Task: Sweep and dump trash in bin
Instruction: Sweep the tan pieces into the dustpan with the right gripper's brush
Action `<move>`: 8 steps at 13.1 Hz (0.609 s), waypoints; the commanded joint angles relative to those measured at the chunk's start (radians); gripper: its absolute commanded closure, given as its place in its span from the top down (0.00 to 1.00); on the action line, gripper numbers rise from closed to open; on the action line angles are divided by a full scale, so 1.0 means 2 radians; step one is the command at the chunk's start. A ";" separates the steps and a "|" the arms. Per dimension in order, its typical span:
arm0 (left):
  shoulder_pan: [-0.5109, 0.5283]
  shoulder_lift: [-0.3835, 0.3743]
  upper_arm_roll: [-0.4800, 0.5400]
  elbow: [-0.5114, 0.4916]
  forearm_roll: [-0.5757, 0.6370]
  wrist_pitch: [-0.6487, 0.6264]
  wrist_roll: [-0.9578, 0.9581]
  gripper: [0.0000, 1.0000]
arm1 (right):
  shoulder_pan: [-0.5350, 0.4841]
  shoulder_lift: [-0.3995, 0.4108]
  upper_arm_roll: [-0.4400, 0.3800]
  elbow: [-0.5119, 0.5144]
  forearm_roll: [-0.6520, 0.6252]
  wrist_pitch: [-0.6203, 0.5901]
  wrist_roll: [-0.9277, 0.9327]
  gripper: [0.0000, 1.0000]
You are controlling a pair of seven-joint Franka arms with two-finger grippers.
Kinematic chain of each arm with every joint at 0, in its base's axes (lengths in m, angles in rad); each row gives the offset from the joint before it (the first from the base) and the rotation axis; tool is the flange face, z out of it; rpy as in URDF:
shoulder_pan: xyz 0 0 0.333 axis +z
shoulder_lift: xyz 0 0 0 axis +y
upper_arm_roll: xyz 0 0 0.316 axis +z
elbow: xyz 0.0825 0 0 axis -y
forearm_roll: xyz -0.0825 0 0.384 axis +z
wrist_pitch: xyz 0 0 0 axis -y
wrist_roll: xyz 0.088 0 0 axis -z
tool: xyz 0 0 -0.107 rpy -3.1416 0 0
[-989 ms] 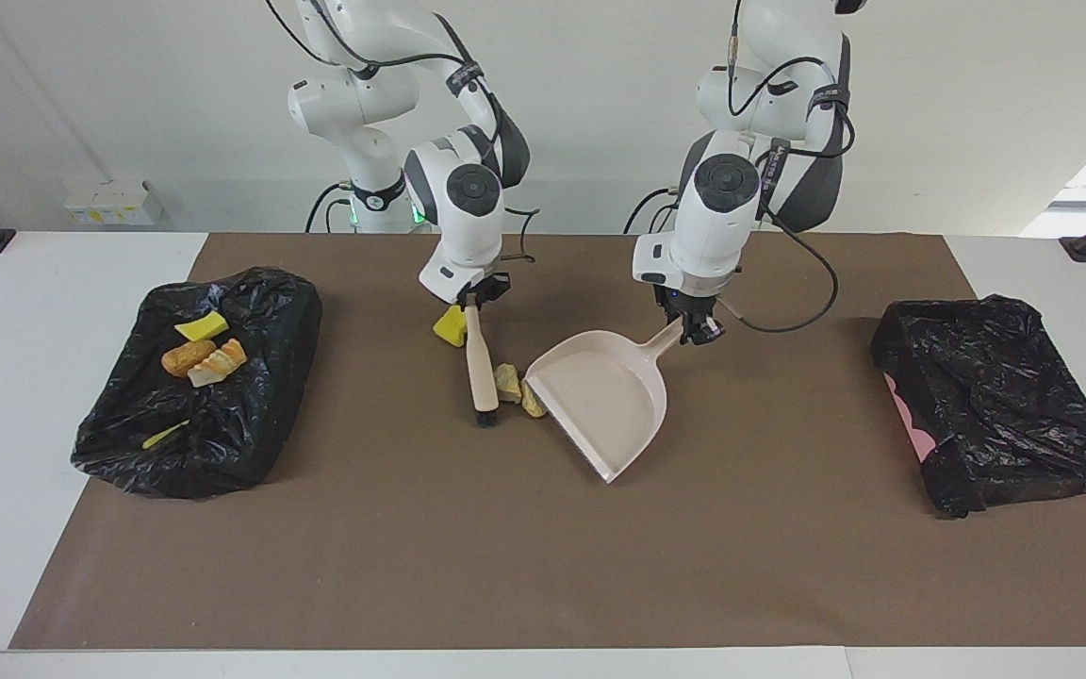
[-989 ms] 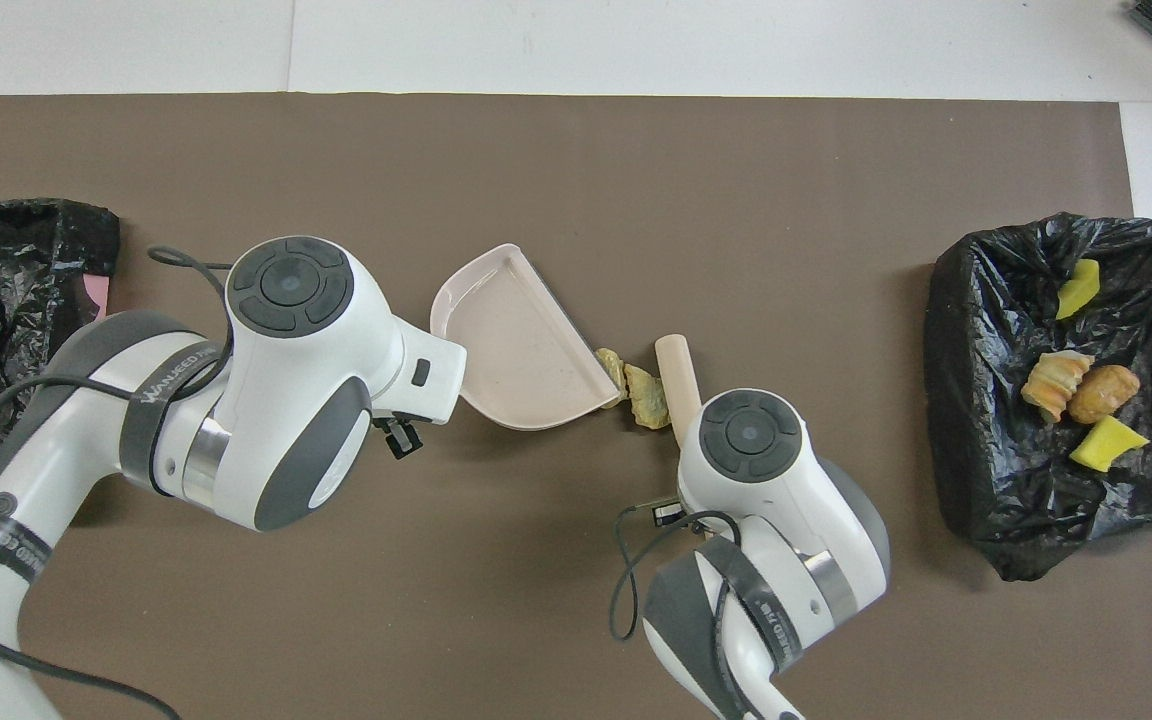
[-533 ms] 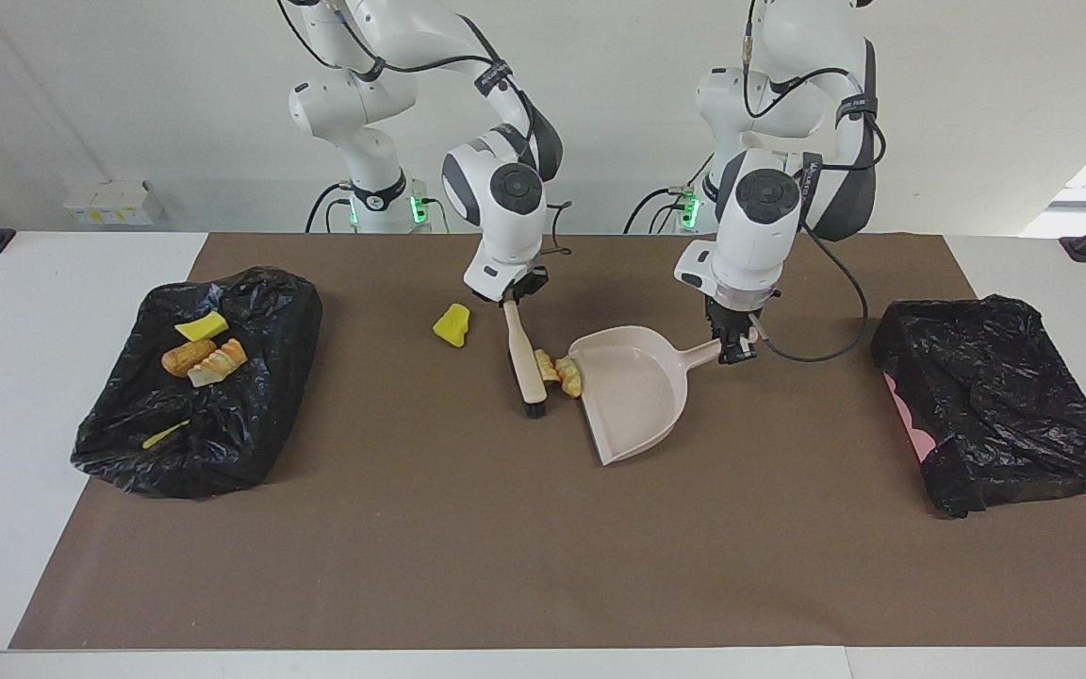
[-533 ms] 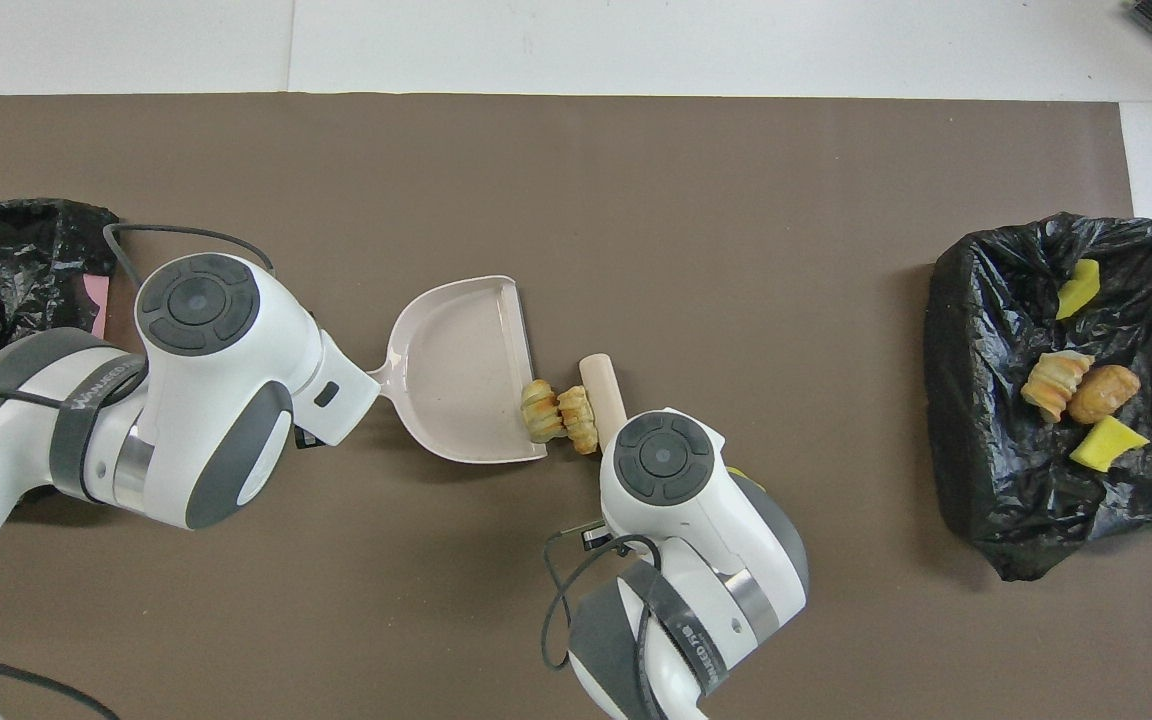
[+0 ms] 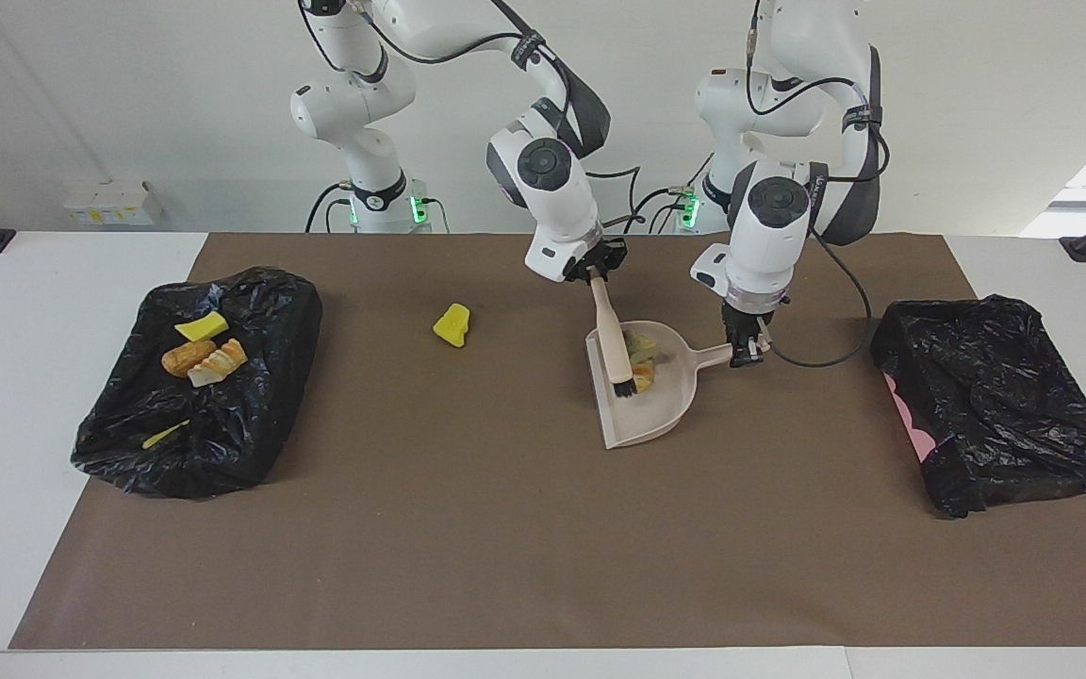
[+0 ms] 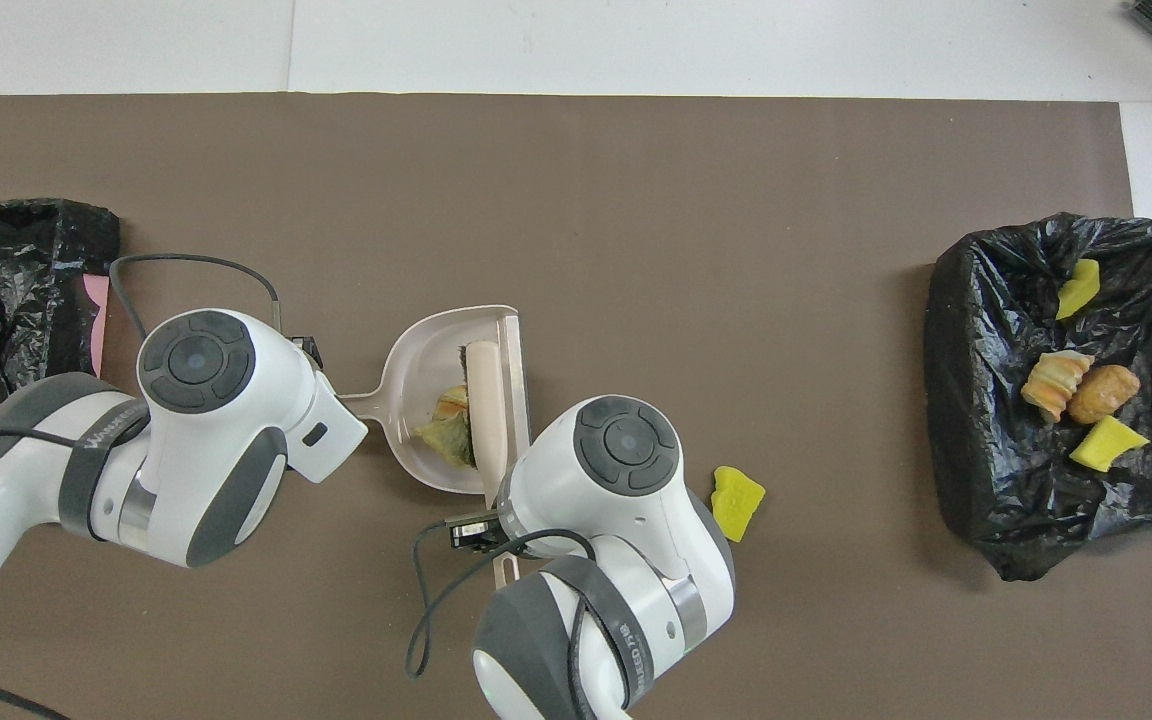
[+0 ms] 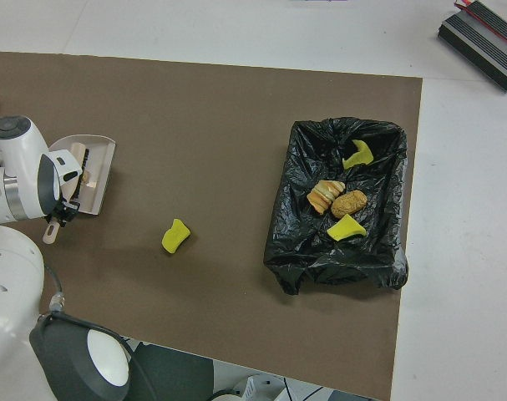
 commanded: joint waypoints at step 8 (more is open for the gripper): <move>-0.017 -0.033 -0.001 -0.044 0.012 0.010 0.007 0.00 | -0.082 -0.098 -0.006 -0.049 -0.083 -0.189 0.161 0.00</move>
